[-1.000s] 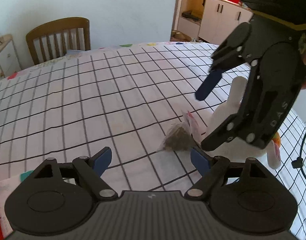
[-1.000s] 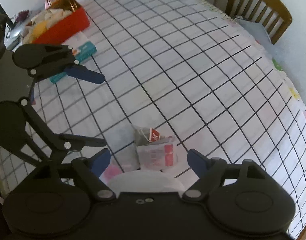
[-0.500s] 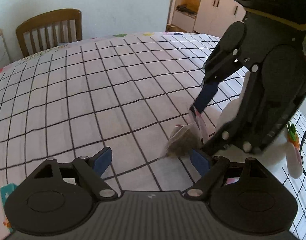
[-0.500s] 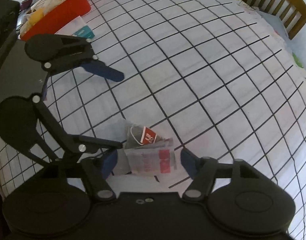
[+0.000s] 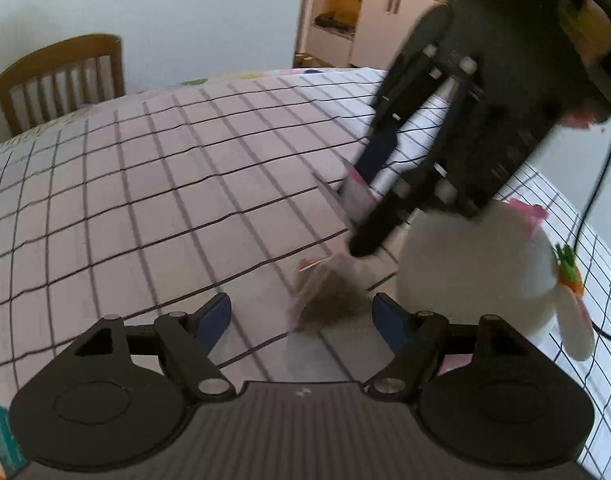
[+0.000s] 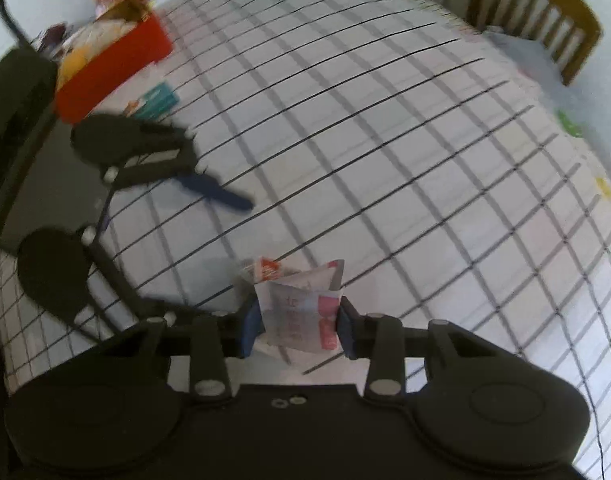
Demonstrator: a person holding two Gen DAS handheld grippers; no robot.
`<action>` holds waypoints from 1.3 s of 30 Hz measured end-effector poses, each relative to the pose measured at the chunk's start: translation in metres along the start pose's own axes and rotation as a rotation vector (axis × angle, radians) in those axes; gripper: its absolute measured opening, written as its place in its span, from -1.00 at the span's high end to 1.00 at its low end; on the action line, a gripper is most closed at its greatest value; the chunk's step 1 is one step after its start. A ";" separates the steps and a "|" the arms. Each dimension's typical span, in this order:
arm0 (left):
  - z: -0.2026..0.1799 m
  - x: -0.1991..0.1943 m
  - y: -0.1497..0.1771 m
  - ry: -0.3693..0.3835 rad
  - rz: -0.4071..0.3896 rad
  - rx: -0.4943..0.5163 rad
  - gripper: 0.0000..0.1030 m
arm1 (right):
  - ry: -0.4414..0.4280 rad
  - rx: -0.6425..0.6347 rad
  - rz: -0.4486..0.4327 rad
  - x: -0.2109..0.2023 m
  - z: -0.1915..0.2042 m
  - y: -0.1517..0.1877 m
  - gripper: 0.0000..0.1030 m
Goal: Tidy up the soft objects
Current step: 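Close the left tool on the tea bag while the right tool grasps the pink sachet, then carry the tea bag with the left tool while the right tool carries the sachet to the tin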
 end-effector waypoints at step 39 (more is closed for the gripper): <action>0.018 -0.086 -0.013 -0.177 -0.063 -0.067 0.64 | 0.068 0.059 -0.223 -0.065 0.056 -0.003 0.27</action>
Point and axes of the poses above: each gripper's, at about its wrist camera, not at the fingertips, and x roughly the way its jaws point, z to its left, y to its underside, the point moved 1 cm from there along x, roughly the way its jaws point, and after that the axes turned 2 degrees about x, right-handed, at the moved point
